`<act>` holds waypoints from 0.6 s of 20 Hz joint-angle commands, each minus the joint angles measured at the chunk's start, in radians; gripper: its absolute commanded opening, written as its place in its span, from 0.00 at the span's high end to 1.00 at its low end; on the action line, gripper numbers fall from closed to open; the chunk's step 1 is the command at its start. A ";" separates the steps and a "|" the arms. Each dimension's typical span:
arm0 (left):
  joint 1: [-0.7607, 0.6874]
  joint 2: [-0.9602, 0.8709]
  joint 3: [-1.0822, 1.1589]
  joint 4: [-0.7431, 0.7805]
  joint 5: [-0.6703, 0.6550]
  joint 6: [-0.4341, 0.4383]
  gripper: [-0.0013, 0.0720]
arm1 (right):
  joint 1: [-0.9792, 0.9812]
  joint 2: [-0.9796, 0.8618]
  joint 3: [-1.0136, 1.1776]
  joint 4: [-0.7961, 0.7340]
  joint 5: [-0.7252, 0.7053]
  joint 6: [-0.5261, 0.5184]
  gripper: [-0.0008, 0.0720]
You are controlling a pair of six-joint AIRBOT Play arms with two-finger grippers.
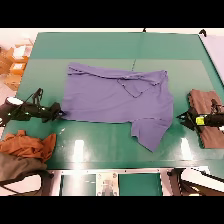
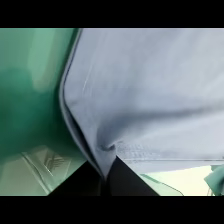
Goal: Fold the shirts.
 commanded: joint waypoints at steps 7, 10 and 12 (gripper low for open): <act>0.014 -0.001 0.026 -0.015 0.003 0.022 0.95 | 0.179 -0.204 0.003 0.189 0.018 -0.125 0.62; 0.014 0.009 0.080 -0.028 -0.048 0.037 0.95 | 0.178 -0.181 0.060 0.290 0.130 -0.196 0.96; 0.014 0.088 0.198 -0.029 -0.091 0.041 0.95 | 0.178 -0.086 0.172 0.346 0.167 -0.192 0.96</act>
